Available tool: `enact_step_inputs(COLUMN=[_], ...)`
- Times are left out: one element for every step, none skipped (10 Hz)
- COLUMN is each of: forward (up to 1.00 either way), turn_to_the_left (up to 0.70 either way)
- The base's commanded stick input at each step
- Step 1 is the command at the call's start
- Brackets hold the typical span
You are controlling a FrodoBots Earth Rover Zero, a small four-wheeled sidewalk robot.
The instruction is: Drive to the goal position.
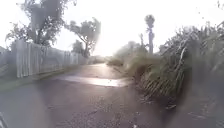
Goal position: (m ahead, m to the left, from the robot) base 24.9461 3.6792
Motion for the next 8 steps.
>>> enact_step_inputs(forward=[1.0,1.0,1.0,1.0,1.0,1.0,1.0,1.0], turn_to_the_left=[0.0,0.0,0.0,0.0,0.0,0.0,0.0,0.0])
